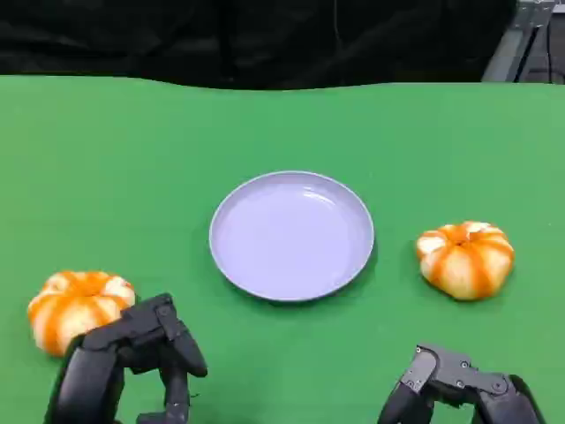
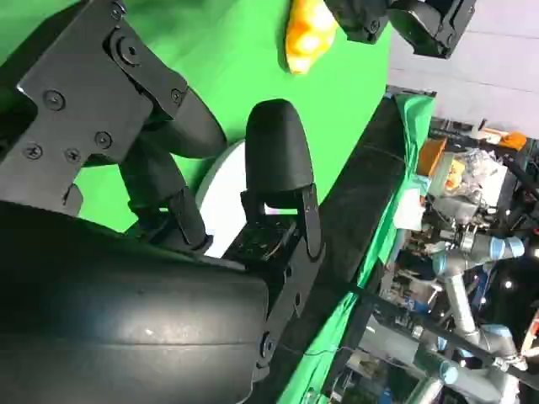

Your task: Grasp the bread from the table and place it into the plate.

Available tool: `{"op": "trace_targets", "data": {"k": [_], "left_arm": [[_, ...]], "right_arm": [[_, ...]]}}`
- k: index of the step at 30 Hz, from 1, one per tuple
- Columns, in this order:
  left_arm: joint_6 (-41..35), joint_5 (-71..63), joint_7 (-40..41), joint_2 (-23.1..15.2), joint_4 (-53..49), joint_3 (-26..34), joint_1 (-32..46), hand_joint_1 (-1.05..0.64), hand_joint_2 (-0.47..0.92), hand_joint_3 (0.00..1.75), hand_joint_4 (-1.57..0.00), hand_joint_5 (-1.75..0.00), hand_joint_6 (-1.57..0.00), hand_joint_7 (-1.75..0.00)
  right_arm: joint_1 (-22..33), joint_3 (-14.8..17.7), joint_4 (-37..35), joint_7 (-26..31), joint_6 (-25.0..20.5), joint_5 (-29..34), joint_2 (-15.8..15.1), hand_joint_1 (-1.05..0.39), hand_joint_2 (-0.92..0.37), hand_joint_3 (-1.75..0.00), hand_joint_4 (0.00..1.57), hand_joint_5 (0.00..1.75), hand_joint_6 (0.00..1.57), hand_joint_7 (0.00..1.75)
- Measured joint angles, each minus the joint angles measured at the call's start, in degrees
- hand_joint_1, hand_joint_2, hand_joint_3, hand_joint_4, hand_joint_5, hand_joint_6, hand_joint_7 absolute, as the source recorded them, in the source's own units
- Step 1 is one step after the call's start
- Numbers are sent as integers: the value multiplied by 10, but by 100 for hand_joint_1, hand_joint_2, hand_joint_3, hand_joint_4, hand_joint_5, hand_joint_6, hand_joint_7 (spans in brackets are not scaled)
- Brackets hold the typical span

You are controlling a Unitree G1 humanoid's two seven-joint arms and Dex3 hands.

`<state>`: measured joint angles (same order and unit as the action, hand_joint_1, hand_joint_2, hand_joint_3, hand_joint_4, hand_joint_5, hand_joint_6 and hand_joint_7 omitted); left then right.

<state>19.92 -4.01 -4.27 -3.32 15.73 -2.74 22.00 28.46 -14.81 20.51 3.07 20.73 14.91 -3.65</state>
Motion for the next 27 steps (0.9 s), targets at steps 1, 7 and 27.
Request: {"op": "trace_targets", "data": {"k": [1, 7, 27], "left_arm": [[0, 0, 0, 0, 0, 0, 0, -5, 15, 175, -95, -174, -87, -159], [2, -4, 0, 1, -11, 1, -3, -4, 14, 175, -96, -174, -89, -159], [31, -3, 0, -1, -74, 22, -47, -4, 24, 147, -75, -134, -64, -105]], "right_arm": [[0, 0, -1, 0, 0, 0, 1, -2, -14, -166, 82, 170, 85, 141], [-10, 1, -19, 0, 10, -1, 4, -2, -13, -166, 84, 171, 86, 141], [-63, 12, -71, 13, 29, 1, 20, -7, -4, -173, 89, 171, 91, 139]]}}
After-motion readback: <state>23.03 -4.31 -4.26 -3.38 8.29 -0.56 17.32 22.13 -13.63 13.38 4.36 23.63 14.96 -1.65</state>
